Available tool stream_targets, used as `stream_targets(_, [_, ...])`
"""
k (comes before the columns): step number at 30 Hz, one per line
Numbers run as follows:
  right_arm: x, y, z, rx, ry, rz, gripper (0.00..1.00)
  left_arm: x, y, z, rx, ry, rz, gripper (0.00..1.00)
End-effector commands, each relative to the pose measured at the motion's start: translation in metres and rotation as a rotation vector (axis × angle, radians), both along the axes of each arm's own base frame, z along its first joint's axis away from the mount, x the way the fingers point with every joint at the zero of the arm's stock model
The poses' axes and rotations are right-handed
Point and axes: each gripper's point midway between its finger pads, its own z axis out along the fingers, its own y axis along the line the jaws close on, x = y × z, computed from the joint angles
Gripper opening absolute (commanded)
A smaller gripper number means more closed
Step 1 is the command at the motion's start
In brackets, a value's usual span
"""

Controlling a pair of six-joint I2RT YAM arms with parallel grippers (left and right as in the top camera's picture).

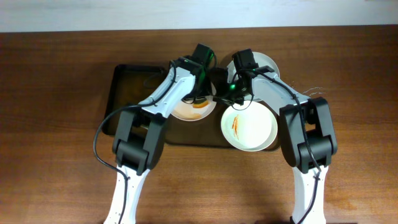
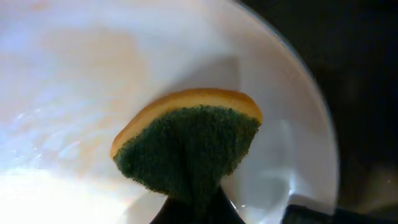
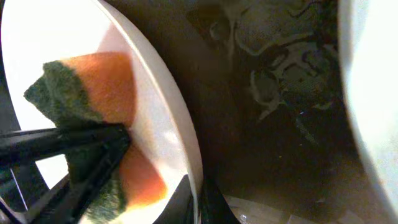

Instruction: Clean dirty plates on tray and stack at the side

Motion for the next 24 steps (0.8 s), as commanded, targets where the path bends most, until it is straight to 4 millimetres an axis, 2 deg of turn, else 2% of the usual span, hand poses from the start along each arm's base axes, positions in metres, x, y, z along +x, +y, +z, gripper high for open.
stream_targets(1, [-0.008,0.007,-0.005,0.021,0.019,0.029,0.05,-0.030,0.040,-0.022,-0.008,0.227,0.183,0.00])
stream_targets(2, [-0.007,0.008,-0.005,0.021,0.018,0.029,0.05,-0.050,0.054,-0.022,0.031,0.318,0.281,0.00])
stream_targets(4, [-0.007,0.008,-0.005,0.021,0.016,0.029,0.05,-0.061,0.071,-0.022,0.111,0.345,0.413,0.00])
stream_targets(6, [-0.007,0.008,-0.005,0.021,0.016,0.029,0.05,-0.046,0.085,-0.022,0.169,0.253,0.563,0.00])
stream_targets(8, [-0.007,0.008,-0.005,0.021,0.016,0.029,0.05,-0.027,0.076,-0.022,0.112,0.190,0.550,0.00])
stream_targets(9, [-0.007,0.008,-0.005,0.021,0.017,0.029,0.05,-0.022,0.065,-0.017,0.061,0.193,0.496,0.00])
stream_targets(10, [-0.007,0.008,-0.005,0.021,0.016,0.028,0.05,-0.015,0.041,-0.002,-0.047,0.201,0.341,0.00])
stream_targets(11, [-0.007,0.007,-0.005,0.017,0.015,0.027,0.05,-0.008,0.019,0.023,-0.148,0.191,0.210,0.00])
stream_targets(12, [-0.007,0.007,-0.005,0.016,0.015,0.027,0.05,-0.003,0.010,0.047,-0.182,0.166,0.139,0.00])
stream_targets(13, [-0.007,0.007,-0.006,0.014,0.015,0.026,0.05,0.000,0.010,0.068,-0.183,0.143,0.110,0.00])
stream_targets(14, [-0.007,0.007,-0.006,0.014,0.015,0.026,0.05,0.008,0.013,0.098,-0.180,0.083,0.039,0.00])
stream_targets(16, [-0.005,0.004,-0.007,-0.005,0.008,0.019,0.05,0.019,0.026,0.141,-0.185,-0.009,-0.034,0.00])
stream_targets(17, [-0.002,0.003,-0.008,-0.017,-0.003,0.015,0.16,0.025,0.041,0.164,-0.186,-0.056,-0.044,0.00])
stream_targets(18, [-0.001,0.004,-0.007,-0.017,-0.016,0.017,0.27,0.028,0.051,0.174,-0.180,-0.080,-0.056,0.00])
stream_targets(19, [0.001,0.006,-0.009,-0.040,-0.033,0.018,0.36,0.033,0.071,0.183,-0.170,-0.104,-0.058,0.00])
stream_targets(20, [0.001,0.010,-0.011,-0.075,-0.051,0.025,0.39,0.038,0.089,0.185,-0.167,-0.109,-0.028,0.00])
stream_targets(21, [-0.002,0.016,-0.015,-0.121,-0.066,0.036,0.38,0.042,0.107,0.184,-0.158,-0.114,-0.013,0.00])
stream_targets(22, [-0.007,0.025,-0.015,-0.127,-0.068,0.055,0.32,0.044,0.126,0.183,-0.148,-0.113,0.005,0.00])
stream_targets(23, [-0.012,0.029,-0.016,-0.131,-0.055,0.063,0.14,0.044,0.136,0.182,-0.144,-0.106,0.026,0.00])
stream_targets(24, [-0.017,0.027,-0.018,-0.138,-0.021,0.042,0.08,0.045,0.146,0.181,-0.129,-0.102,0.045,0.00])
